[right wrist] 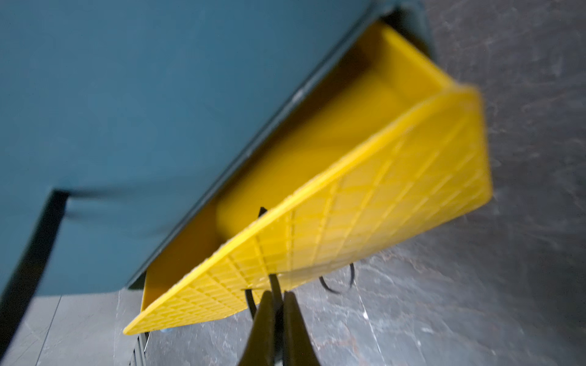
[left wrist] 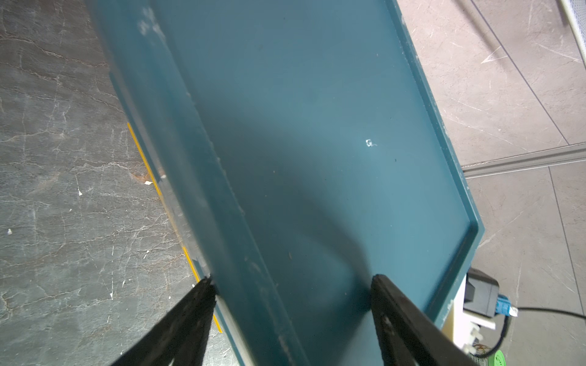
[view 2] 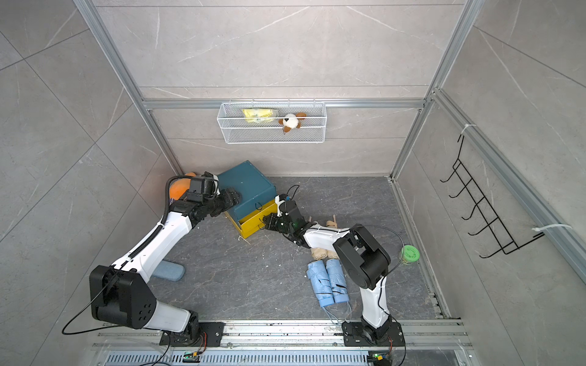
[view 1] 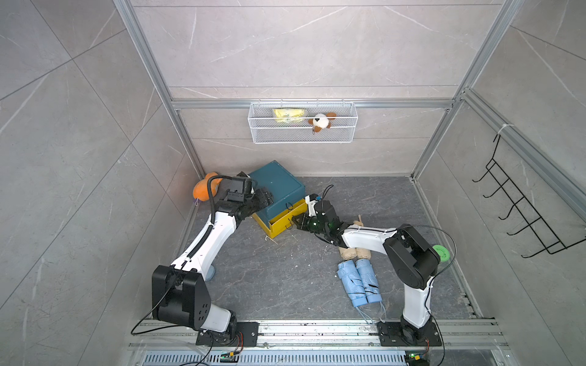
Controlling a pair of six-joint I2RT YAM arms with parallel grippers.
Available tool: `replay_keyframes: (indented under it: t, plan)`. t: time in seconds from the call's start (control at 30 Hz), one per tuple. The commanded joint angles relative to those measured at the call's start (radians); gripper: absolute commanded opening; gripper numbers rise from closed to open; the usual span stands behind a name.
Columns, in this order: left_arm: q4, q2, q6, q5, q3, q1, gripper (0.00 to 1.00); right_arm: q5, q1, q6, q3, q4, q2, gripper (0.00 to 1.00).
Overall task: Place the umbrella in the drawer by color
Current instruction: Open the drawer in the storage box.
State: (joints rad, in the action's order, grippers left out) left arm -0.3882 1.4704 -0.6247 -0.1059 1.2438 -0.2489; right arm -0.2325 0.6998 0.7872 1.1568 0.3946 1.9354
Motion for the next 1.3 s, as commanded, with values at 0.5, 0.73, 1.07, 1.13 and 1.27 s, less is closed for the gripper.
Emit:
replay_keyframes:
  t: [0.5,0.73,1.07,1.13,1.27]
  plan:
    - [-0.111,0.033,0.034,-0.026,-0.05,-0.03,0.79,0.02,0.009,-0.042,-0.316,0.061,-0.243,0.01]
    - [-0.113,0.03,0.035,-0.023,-0.049,-0.031,0.79,0.038,0.015,-0.035,-0.38,0.077,-0.29,0.02]
    - [-0.111,0.024,0.03,-0.019,-0.05,-0.03,0.79,0.044,0.019,-0.046,-0.388,0.065,-0.301,0.05]
    - [-0.107,0.024,0.026,-0.019,-0.049,-0.031,0.79,0.042,0.02,-0.051,-0.385,0.054,-0.307,0.06]
    - [-0.116,0.023,0.022,-0.024,-0.038,-0.031,0.8,0.048,0.02,-0.057,-0.39,0.043,-0.321,0.21]
